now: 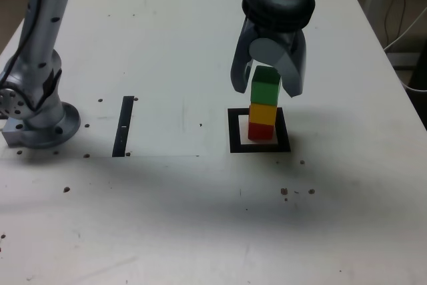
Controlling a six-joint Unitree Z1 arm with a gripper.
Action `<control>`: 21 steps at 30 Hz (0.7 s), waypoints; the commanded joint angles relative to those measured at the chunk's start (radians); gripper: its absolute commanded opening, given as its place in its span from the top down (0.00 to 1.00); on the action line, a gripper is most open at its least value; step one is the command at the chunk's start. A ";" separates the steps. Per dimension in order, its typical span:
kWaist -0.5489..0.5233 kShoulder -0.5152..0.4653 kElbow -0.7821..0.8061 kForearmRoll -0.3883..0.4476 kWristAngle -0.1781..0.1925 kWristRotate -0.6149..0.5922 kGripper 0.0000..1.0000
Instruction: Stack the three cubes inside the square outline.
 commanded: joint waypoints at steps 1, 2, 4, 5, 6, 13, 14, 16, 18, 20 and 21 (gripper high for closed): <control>0.000 -0.013 0.000 0.003 -0.002 -0.002 0.00; 0.000 -0.016 0.001 0.003 -0.006 -0.001 0.00; 0.000 -0.023 0.004 0.002 -0.017 -0.001 0.00; 0.000 -0.027 0.006 0.002 -0.025 -0.001 0.00; 0.000 -0.029 0.009 0.001 -0.030 -0.001 0.00; 0.000 -0.033 0.016 -0.002 -0.043 -0.003 0.00; 0.000 -0.033 0.017 -0.002 -0.043 -0.003 0.00; 0.000 -0.034 0.018 -0.003 -0.043 -0.004 0.00; 0.000 -0.036 0.019 -0.004 -0.043 -0.004 0.00; 0.000 -0.041 0.021 -0.004 -0.043 -0.005 0.00; 0.000 -0.045 0.024 -0.004 -0.043 -0.006 0.00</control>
